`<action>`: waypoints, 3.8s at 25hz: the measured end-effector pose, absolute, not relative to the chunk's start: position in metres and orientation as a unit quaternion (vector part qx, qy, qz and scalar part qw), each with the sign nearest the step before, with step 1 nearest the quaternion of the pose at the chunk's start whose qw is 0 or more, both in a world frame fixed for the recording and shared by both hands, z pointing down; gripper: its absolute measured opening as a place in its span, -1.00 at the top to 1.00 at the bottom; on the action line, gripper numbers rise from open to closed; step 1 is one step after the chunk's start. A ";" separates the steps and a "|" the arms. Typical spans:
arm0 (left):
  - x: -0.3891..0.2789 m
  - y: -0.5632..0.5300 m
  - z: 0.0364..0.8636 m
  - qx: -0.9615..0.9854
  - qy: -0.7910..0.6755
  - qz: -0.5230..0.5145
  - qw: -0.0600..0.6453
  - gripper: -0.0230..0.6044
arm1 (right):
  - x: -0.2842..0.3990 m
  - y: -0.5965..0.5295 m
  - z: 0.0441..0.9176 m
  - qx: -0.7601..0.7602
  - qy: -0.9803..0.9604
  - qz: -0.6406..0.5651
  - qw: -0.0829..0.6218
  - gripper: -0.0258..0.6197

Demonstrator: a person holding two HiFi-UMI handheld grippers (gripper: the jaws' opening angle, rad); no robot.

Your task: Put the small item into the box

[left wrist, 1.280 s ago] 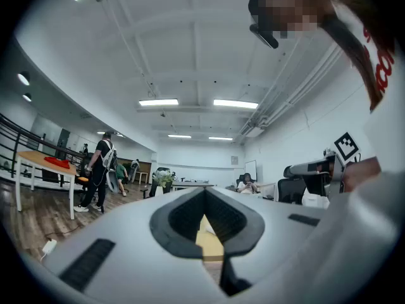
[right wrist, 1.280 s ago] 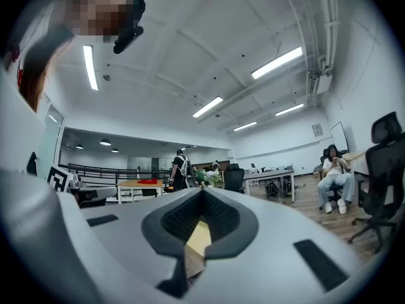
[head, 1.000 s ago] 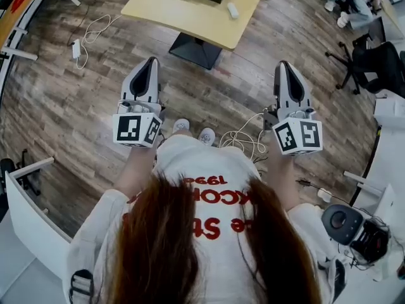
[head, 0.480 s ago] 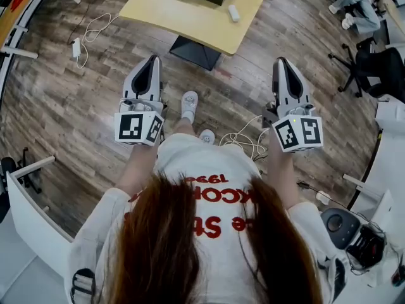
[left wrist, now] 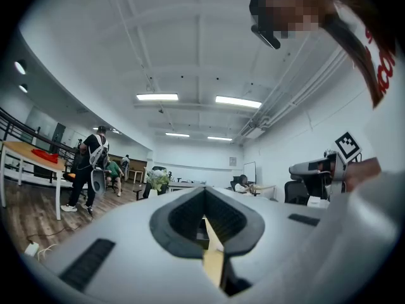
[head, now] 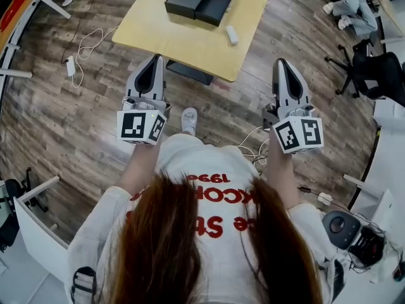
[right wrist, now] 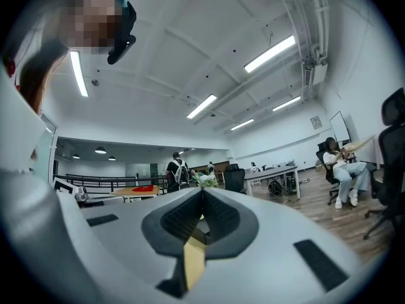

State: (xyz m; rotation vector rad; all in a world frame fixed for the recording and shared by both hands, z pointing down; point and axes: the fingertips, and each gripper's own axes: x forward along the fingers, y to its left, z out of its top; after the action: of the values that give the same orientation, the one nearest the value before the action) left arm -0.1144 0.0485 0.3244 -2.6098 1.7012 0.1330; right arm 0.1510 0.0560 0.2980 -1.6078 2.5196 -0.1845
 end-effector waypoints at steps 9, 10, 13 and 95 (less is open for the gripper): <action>-0.129 -0.042 0.317 -0.865 0.499 0.047 0.018 0.91 | 0.117 -0.011 0.301 -0.549 0.830 -0.068 0.069 0.90; -0.130 -0.048 0.318 -0.867 0.495 0.047 0.015 0.91 | 0.114 -0.016 0.302 -0.550 0.829 -0.069 0.067 0.90; -0.131 -0.062 0.324 -0.872 0.487 0.045 0.002 0.91 | 0.108 -0.027 0.303 -0.555 0.826 -0.074 0.062 0.90; -0.087 -0.208 0.382 -0.864 0.501 -0.009 -0.051 0.91 | 0.112 -0.188 0.487 -0.534 0.817 -0.164 -0.143 0.48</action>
State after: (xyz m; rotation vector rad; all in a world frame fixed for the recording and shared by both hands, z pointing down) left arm -0.0872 -0.2084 0.3816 -2.8071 1.6259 -0.0301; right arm 0.1116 -0.1882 0.4870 -1.8487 2.8303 -0.5683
